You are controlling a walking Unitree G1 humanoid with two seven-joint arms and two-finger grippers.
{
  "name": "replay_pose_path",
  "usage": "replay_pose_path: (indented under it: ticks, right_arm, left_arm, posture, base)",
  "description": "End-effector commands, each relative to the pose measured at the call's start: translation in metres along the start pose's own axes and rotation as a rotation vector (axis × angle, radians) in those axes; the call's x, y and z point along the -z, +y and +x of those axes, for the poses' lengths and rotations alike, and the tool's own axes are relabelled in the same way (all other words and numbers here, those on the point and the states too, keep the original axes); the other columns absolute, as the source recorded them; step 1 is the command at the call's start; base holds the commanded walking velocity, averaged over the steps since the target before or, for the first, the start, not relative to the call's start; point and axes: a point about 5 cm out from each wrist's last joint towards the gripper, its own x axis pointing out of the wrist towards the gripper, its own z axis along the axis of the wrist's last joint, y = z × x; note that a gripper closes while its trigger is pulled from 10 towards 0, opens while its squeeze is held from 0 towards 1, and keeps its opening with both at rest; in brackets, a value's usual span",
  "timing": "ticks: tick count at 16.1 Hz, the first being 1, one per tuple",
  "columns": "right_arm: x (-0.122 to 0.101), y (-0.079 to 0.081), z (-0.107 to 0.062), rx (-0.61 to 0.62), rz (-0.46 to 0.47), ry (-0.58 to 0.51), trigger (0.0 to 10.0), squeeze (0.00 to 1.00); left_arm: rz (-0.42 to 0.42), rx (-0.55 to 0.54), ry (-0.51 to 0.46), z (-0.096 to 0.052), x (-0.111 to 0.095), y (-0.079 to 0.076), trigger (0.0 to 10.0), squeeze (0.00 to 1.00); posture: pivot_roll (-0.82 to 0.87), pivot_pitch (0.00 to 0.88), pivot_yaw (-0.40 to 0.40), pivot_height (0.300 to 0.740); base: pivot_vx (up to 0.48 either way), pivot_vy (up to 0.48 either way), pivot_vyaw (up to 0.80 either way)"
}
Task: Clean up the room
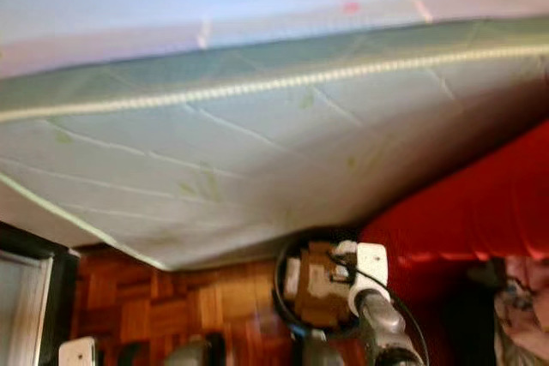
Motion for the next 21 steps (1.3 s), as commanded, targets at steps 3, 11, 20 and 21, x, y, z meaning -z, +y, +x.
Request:
replay_pose_path:
  ticks: [3,11,20,21]
  right_arm:
    - [0.015,-0.012,-0.005,0.040,-0.004,0.050,10.0,0.00]
    - [0.009,-0.024,-0.006,0.132,0.070,-0.008,10.0,0.00]
    - [0.006,-0.007,-0.003,0.043,0.111,-0.007,10.0,1.00]
    - [0.008,-0.004,-0.003,0.019,0.105,0.000,10.0,1.00]
  left_arm:
    - [0.030,0.069,-0.369,0.017,-0.084,-0.059,10.0,0.00]
    - [0.059,0.073,-0.380,-0.005,-0.112,-0.058,10.0,0.00]
    - [0.181,0.104,-0.427,-0.016,-0.146,-0.059,10.0,0.00]
    - [0.182,0.102,-0.424,-0.016,-0.147,-0.059,10.0,0.00]
  posture:
    - [0.19,0.467,-0.029,0.740]
    - [0.22,0.518,-0.002,0.740]
    - [0.26,0.530,0.004,0.740]
    - [0.26,0.531,0.003,0.740]
  base:
    - [0.000,0.000,0.00]
    - [0.000,0.000,0.00]
    - [0.000,0.000,0.00]
    - [0.000,0.000,0.00]
